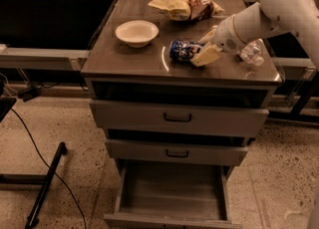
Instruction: Pick pepsi can from bottom drawer and place on counter
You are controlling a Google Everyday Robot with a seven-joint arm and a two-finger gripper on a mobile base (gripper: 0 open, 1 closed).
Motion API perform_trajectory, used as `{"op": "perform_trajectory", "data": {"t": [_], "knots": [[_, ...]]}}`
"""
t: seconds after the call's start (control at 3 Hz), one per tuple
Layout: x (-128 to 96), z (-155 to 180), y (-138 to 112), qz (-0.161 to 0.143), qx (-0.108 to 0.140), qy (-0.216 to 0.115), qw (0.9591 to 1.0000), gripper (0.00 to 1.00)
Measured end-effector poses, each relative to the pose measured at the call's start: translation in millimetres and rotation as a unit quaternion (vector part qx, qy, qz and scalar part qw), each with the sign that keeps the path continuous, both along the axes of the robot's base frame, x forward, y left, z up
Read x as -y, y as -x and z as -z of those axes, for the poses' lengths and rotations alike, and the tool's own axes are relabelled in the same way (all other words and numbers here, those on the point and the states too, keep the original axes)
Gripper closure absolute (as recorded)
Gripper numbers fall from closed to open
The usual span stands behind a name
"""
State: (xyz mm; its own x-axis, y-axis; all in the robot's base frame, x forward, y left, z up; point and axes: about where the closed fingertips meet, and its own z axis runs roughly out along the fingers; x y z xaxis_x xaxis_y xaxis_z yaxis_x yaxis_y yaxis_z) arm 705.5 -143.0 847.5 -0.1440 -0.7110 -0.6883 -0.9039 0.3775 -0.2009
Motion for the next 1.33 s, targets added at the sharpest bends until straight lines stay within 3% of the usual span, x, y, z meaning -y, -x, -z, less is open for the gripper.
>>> {"op": "perform_trajectory", "data": {"t": [0.33, 0.67, 1.0, 1.33], "knots": [[0.0, 0.0, 0.0, 0.000, 0.000, 0.000, 1.0000, 0.31], [-0.1, 0.1, 0.0, 0.000, 0.000, 0.000, 1.0000, 0.08], [-0.1, 0.1, 0.0, 0.000, 0.000, 0.000, 1.0000, 0.00], [-0.1, 0.0, 0.1, 0.000, 0.000, 0.000, 1.0000, 0.00]]}}
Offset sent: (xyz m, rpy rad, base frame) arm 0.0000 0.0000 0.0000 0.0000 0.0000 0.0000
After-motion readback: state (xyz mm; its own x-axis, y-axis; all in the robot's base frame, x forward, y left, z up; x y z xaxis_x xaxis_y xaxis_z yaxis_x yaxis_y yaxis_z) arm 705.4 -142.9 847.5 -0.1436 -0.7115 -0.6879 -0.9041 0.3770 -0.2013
